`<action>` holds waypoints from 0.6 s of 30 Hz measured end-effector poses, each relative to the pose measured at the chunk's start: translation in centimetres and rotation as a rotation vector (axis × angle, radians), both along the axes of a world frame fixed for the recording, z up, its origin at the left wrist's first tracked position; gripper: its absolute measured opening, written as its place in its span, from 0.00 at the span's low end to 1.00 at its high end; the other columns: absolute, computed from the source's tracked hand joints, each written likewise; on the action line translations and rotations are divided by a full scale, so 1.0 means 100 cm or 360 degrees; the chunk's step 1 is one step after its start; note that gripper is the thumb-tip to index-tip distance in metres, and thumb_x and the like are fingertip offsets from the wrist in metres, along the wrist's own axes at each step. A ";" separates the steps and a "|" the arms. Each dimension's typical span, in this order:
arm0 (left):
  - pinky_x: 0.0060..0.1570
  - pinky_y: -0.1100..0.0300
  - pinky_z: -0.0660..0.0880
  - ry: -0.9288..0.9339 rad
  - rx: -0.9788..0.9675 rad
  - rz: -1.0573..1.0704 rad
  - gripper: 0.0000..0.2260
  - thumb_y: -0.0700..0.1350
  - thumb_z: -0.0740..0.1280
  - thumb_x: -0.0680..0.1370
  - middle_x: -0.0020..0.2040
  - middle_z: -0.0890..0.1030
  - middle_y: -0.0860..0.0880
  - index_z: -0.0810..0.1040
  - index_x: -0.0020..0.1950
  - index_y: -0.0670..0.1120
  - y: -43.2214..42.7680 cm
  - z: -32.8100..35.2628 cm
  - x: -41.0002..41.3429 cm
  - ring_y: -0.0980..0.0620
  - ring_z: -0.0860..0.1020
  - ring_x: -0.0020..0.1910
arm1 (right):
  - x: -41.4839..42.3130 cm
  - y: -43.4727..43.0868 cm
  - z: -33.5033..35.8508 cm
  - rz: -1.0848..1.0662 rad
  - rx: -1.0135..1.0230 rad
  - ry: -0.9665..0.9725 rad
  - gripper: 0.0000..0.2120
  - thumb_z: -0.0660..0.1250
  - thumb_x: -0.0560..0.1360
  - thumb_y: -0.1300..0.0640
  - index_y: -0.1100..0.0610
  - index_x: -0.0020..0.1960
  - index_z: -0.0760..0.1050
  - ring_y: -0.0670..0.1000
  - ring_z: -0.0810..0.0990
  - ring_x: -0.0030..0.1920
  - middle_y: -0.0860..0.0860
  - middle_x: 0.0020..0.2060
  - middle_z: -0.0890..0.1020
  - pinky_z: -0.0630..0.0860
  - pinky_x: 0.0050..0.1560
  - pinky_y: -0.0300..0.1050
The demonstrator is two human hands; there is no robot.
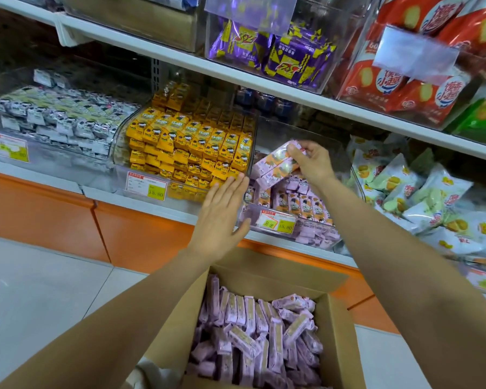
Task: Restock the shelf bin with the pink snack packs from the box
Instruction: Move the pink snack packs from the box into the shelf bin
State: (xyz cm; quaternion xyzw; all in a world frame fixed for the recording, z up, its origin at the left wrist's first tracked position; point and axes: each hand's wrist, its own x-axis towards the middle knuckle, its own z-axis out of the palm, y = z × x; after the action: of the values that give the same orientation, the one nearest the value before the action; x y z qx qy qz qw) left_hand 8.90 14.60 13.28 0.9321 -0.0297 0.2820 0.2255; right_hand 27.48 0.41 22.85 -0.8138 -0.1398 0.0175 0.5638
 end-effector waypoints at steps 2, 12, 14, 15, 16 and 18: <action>0.76 0.50 0.48 -0.0021 0.0059 0.0005 0.30 0.51 0.56 0.79 0.79 0.57 0.46 0.55 0.78 0.41 0.001 -0.004 0.002 0.49 0.55 0.78 | 0.002 0.012 -0.016 0.0056 -0.0067 0.0040 0.08 0.69 0.76 0.57 0.59 0.53 0.76 0.54 0.80 0.45 0.57 0.47 0.81 0.78 0.51 0.53; 0.75 0.49 0.52 -0.0112 0.0067 0.0048 0.29 0.46 0.59 0.78 0.77 0.61 0.46 0.58 0.77 0.41 -0.001 -0.006 0.004 0.50 0.61 0.75 | 0.014 -0.006 -0.011 0.0319 -0.0564 -0.0034 0.12 0.71 0.75 0.54 0.61 0.54 0.77 0.48 0.77 0.51 0.53 0.49 0.80 0.75 0.53 0.45; 0.75 0.50 0.52 -0.0105 0.0071 0.0051 0.28 0.46 0.59 0.78 0.77 0.61 0.46 0.58 0.78 0.41 -0.001 -0.005 0.003 0.51 0.62 0.75 | 0.015 -0.009 -0.005 0.0310 -0.0562 -0.0060 0.11 0.70 0.75 0.56 0.62 0.53 0.77 0.45 0.79 0.42 0.52 0.43 0.80 0.77 0.42 0.38; 0.75 0.50 0.52 -0.0102 0.0075 0.0055 0.28 0.46 0.58 0.78 0.77 0.61 0.46 0.58 0.78 0.41 -0.001 -0.004 0.003 0.51 0.62 0.75 | 0.015 -0.011 -0.002 0.0277 -0.0483 -0.0040 0.09 0.70 0.75 0.58 0.62 0.52 0.77 0.44 0.79 0.38 0.52 0.41 0.80 0.77 0.37 0.36; 0.75 0.50 0.52 -0.0101 0.0077 0.0059 0.28 0.47 0.58 0.78 0.77 0.61 0.46 0.58 0.78 0.41 -0.001 -0.004 0.003 0.51 0.62 0.75 | 0.016 -0.011 -0.002 0.0215 -0.0339 0.0008 0.06 0.70 0.75 0.58 0.60 0.49 0.76 0.43 0.79 0.34 0.52 0.39 0.80 0.77 0.35 0.36; 0.75 0.51 0.52 -0.0092 0.0075 0.0061 0.28 0.47 0.58 0.78 0.77 0.61 0.47 0.58 0.78 0.42 0.000 -0.004 0.003 0.51 0.62 0.75 | 0.017 -0.008 -0.001 0.0035 0.0007 0.0121 0.06 0.69 0.76 0.58 0.56 0.44 0.73 0.45 0.79 0.32 0.53 0.40 0.79 0.79 0.32 0.40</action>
State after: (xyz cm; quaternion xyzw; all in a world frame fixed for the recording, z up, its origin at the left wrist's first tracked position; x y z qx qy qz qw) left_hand 9.20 14.56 12.93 0.9290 -0.0251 0.3123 0.1971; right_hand 29.18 -0.36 22.71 -0.8097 -0.1273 0.0542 0.5703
